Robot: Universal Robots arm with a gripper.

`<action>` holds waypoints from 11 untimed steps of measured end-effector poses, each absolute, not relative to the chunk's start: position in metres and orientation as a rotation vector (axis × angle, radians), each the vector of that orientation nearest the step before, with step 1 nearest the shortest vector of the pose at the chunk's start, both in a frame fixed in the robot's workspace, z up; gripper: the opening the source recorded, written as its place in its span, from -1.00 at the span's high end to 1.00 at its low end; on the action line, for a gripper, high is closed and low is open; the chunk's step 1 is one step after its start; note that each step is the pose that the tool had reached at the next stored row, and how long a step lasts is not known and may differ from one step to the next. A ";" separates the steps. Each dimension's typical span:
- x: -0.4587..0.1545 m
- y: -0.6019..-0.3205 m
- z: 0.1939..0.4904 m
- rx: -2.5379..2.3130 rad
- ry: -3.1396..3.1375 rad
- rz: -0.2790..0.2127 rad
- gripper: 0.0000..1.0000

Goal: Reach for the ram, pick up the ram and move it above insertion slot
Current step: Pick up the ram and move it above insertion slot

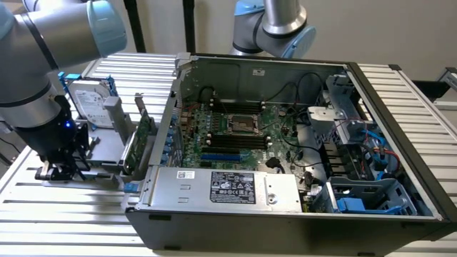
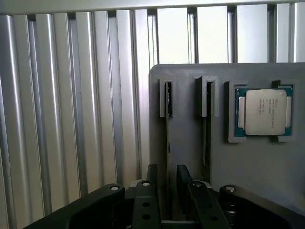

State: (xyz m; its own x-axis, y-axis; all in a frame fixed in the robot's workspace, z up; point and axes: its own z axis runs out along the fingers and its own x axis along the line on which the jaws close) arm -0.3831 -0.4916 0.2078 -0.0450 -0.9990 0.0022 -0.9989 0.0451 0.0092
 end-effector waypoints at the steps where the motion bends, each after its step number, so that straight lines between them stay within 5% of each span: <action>1: -0.383 -0.492 0.207 2.168 -2.262 -0.008 0.39; 11: -0.383 -0.492 0.202 2.186 -2.250 -0.014 0.39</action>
State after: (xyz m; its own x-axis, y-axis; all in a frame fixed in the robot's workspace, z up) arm -0.3829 -0.4915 0.2015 -0.0286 -0.9996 -0.0031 -0.9995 0.0286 0.0096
